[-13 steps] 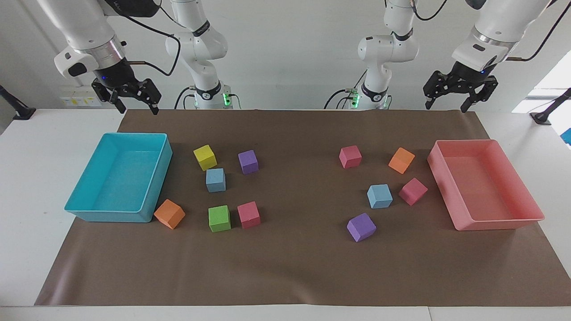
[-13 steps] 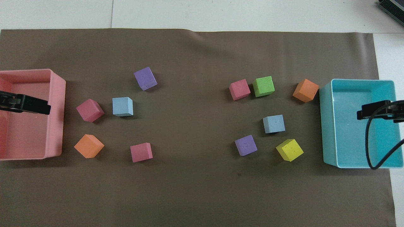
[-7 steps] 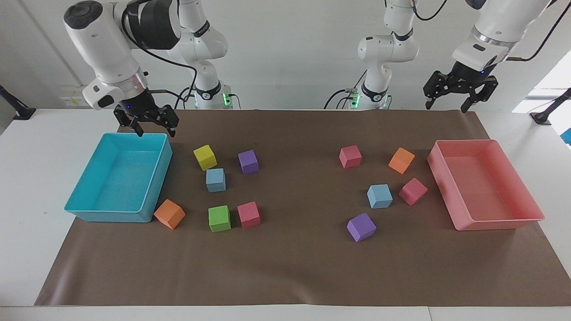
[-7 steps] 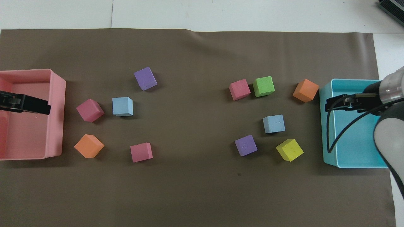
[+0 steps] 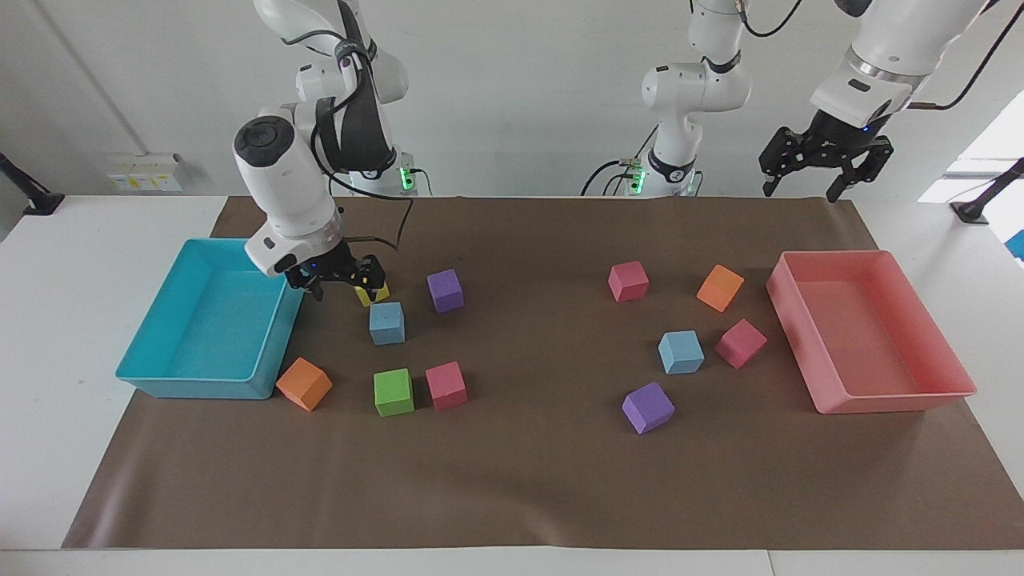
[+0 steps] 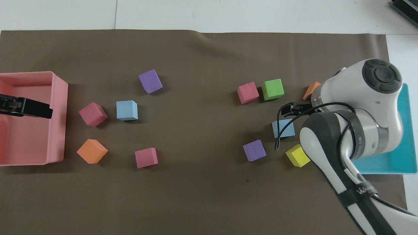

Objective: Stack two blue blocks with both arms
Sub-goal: 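Reach the right gripper to the light-blue cube and grasp it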

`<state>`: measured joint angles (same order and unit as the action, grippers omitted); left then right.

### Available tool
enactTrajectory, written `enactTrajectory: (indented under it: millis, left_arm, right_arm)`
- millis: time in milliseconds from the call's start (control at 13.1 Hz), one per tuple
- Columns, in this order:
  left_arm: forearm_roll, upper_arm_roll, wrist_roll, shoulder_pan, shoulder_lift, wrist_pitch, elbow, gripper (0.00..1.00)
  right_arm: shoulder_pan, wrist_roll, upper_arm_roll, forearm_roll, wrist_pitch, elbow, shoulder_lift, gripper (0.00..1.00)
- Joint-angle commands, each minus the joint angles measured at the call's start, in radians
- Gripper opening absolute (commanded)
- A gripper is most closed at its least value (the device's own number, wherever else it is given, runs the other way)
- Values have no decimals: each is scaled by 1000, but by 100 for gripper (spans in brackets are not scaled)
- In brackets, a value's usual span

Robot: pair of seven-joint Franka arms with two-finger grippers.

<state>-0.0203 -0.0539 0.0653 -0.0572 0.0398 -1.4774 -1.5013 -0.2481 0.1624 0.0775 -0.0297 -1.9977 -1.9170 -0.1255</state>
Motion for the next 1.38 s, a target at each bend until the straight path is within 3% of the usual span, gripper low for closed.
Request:
enactTrajectory:
  millis: [0, 306, 535, 1300]
  left_arm:
    - [-12, 0, 11, 3, 18, -17, -20, 100]
    - [-12, 2, 10, 3, 18, -17, -22, 100]
    - [-12, 2, 10, 3, 20, -15, -22, 100]
    - [-12, 2, 10, 3, 20, -15, -23, 100]
  right_arm:
    - [7, -69, 4, -24, -88, -83, 1, 100]
    - [3, -61, 2, -29, -208, -160, -20, 100]
    - [-3, -72, 2, -35, -266, -165, -84, 100]
    - [-17, -113, 2, -36, -279, -204, -88, 100]
